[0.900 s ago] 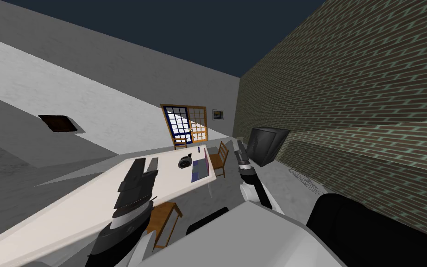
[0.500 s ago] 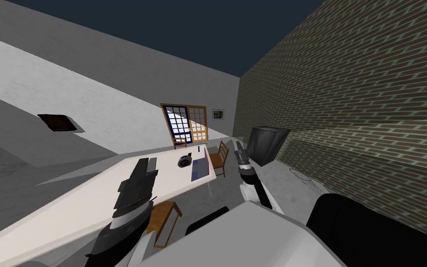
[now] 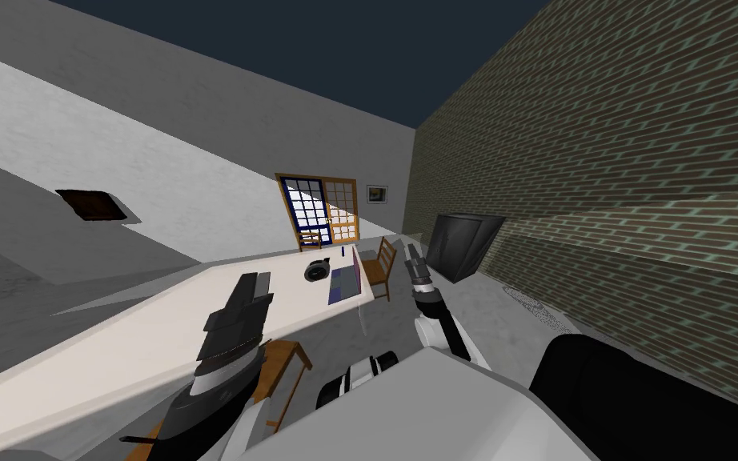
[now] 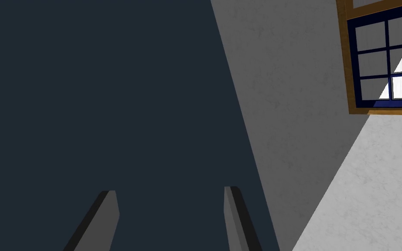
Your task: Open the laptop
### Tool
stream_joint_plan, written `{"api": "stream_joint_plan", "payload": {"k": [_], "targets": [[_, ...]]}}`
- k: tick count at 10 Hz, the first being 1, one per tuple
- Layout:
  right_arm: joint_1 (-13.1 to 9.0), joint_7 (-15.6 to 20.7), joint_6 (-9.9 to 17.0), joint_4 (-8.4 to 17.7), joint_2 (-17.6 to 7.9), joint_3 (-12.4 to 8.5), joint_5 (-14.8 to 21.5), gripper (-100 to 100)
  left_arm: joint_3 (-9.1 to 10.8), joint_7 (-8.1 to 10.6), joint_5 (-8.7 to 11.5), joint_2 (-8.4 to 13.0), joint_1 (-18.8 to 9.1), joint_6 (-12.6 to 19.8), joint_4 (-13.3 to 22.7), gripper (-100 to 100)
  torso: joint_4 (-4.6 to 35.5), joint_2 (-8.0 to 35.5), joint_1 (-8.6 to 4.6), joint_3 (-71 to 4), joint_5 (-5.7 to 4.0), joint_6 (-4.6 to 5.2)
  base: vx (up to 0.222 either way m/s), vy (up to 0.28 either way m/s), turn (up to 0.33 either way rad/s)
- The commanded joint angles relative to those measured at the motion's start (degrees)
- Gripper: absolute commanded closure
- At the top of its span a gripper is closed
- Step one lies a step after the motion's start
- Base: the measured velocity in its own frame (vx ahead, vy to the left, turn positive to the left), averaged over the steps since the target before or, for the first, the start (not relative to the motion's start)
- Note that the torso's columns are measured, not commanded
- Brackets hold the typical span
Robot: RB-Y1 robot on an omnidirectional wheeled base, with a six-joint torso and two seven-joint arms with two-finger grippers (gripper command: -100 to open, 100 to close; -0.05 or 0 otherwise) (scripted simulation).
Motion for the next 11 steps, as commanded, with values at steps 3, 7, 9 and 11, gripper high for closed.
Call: {"api": "stream_joint_plan", "payload": {"k": [3,7,9,11], "targets": [[0.0,0.0,0.0,0.0,0.0,0.0,0.0,0,0.20,-0.24,-0.4,3.5,-0.6,3.3,1.7,-100,6.7,6.6,-0.21,-13.6,-0.06,0.00,0.034,-0.078,-0.009],[0.0,0.0,0.0,0.0,0.0,0.0,0.0,0,0.44,-0.51,-0.9,4.7,-1.3,7.2,3.6,-100,6.9,6.9,0.11,-13.8,0.04,0.00,0.032,-0.090,-0.008],[0.0,0.0,0.0,0.0,0.0,0.0,0.0,0,0.56,-0.66,-1.2,4.8,-1.6,9.3,4.6,-100,6.9,6.9,-0.04,-13.8,-0.01,0.00,0.023,-0.096,-0.006],[0.0,0.0,0.0,0.0,0.0,0.0,0.0,0,0.74,-0.86,-1.6,4.6,-2.2,12.2,6.1,-100,6.9,6.9,0.00,-13.9,0.00,0.00,0.044,-0.102,-0.013]]}}
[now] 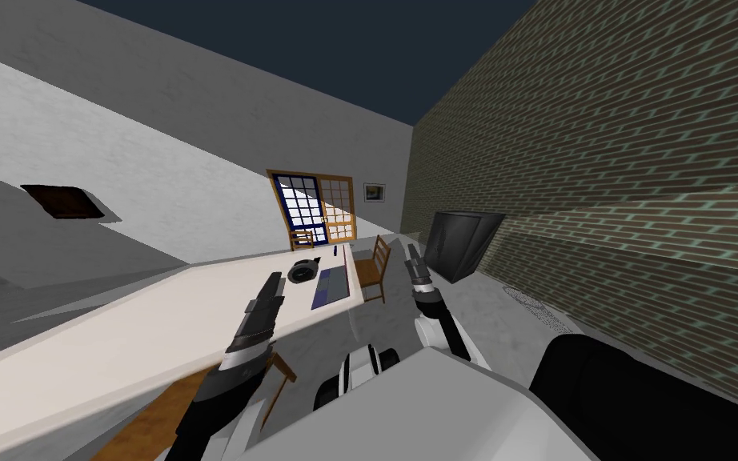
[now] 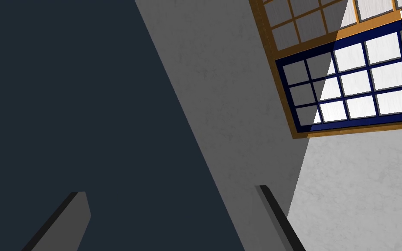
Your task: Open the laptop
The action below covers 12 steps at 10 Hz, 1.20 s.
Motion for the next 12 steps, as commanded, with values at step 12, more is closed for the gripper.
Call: {"api": "stream_joint_plan", "payload": {"k": [12], "targets": [[0.0,0.0,0.0,0.0,0.0,0.0,0.0,0,0.98,-1.17,-2.1,-0.6,-2.8,16.2,8.7,-100,0.0,0.1,0.08,0.0,0.02,0.00,0.043,-0.108,-0.009]]}}
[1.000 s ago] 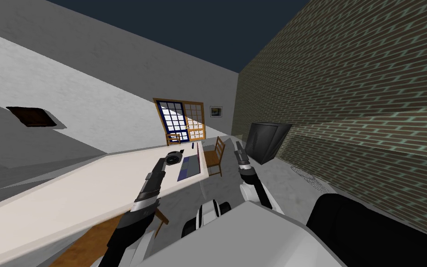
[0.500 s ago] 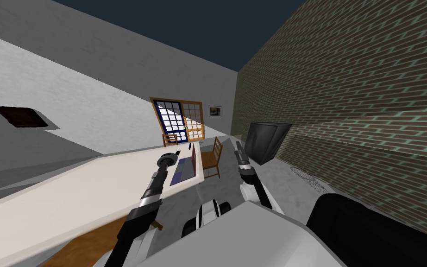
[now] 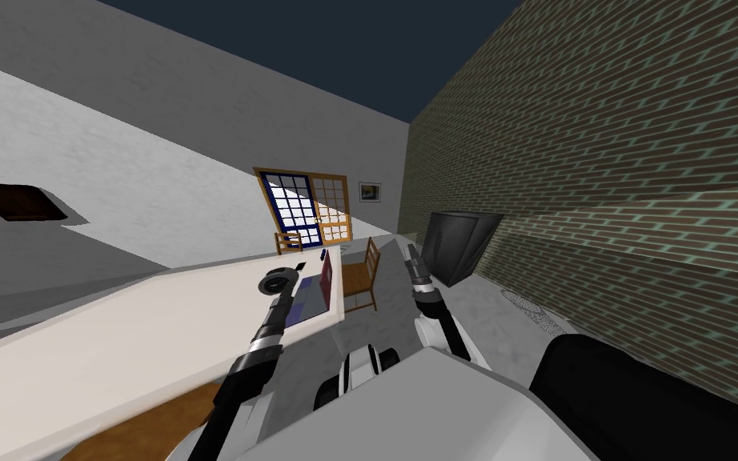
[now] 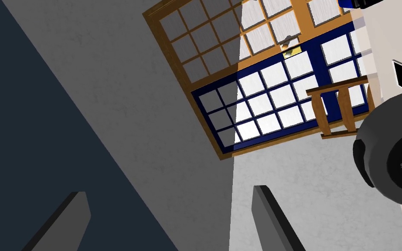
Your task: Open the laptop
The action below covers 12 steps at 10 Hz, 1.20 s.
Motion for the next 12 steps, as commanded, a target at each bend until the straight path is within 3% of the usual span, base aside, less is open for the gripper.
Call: {"api": "stream_joint_plan", "payload": {"k": [1,10,11,12], "targets": [[0.0,0.0,0.0,0.0,0.0,0.0,0.0,0,0.43,0.07,-0.2,0.6,-0.4,2.7,1.3,-100,0.0,0.0,0.03,0.0,0.02,0.00,0.031,-0.075,-0.008],[0.0,0.0,0.0,0.0,0.0,0.0,0.0,0,1.05,-0.61,-1.4,2.0,-2.3,12.8,6.7,-100,0.0,0.0,0.11,0.0,0.03,0.00,0.038,-0.097,-0.009],[0.0,0.0,0.0,0.0,0.0,0.0,0.0,0,1.01,-0.58,-1.4,1.9,-2.2,12.0,6.4,-100,0.0,0.0,0.07,0.0,0.03,0.00,0.016,-0.027,0.001],[0.0,0.0,0.0,0.0,0.0,0.0,0.0,0,1.08,-0.62,-1.4,2.0,-2.0,13.5,5.0,-100,0.0,0.0,0.08,0.0,0.02,0.00,0.087,-0.005,-0.039]]}}
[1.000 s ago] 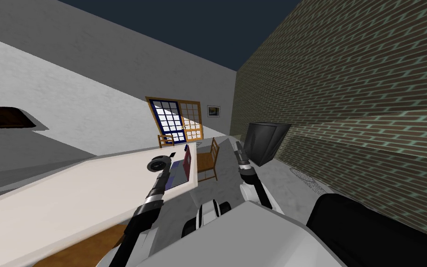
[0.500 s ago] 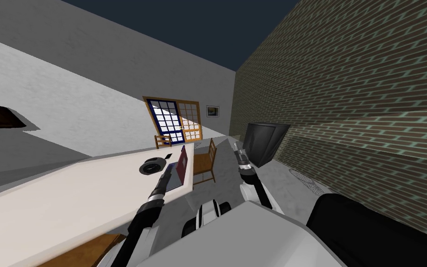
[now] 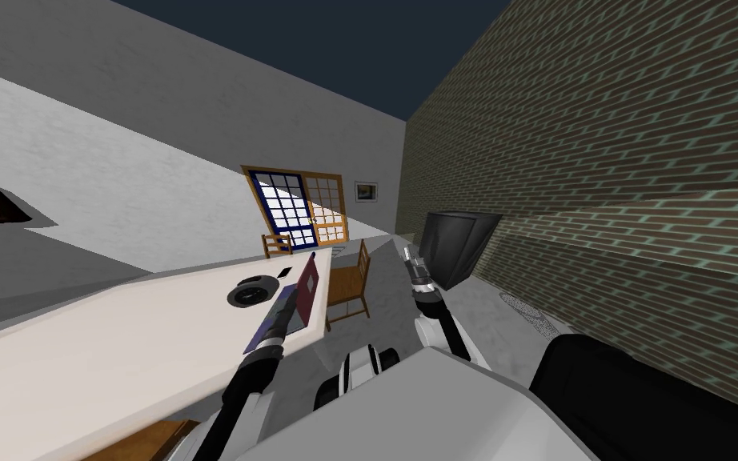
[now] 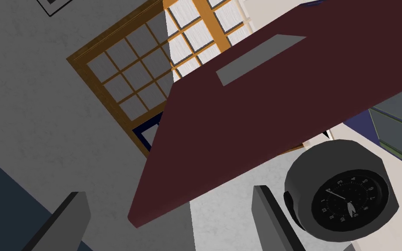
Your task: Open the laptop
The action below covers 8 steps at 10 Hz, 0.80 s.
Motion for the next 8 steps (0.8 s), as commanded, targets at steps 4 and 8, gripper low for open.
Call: {"api": "stream_joint_plan", "payload": {"k": [4,8], "targets": [[0.0,0.0,0.0,0.0,0.0,0.0,0.0,0,-0.41,2.46,2.5,-1.6,-0.9,-0.1,0.8,100,0.0,0.0,0.11,0.1,0.08,0.00,0.005,0.045,0.006],[0.0,0.0,0.0,0.0,0.0,0.0,0.0,0,-1.17,6.60,6.6,-4.4,-2.7,-1.5,3.5,100,-0.2,-0.2,0.40,-0.1,0.22,-0.22,-0.033,0.156,0.015]]}}
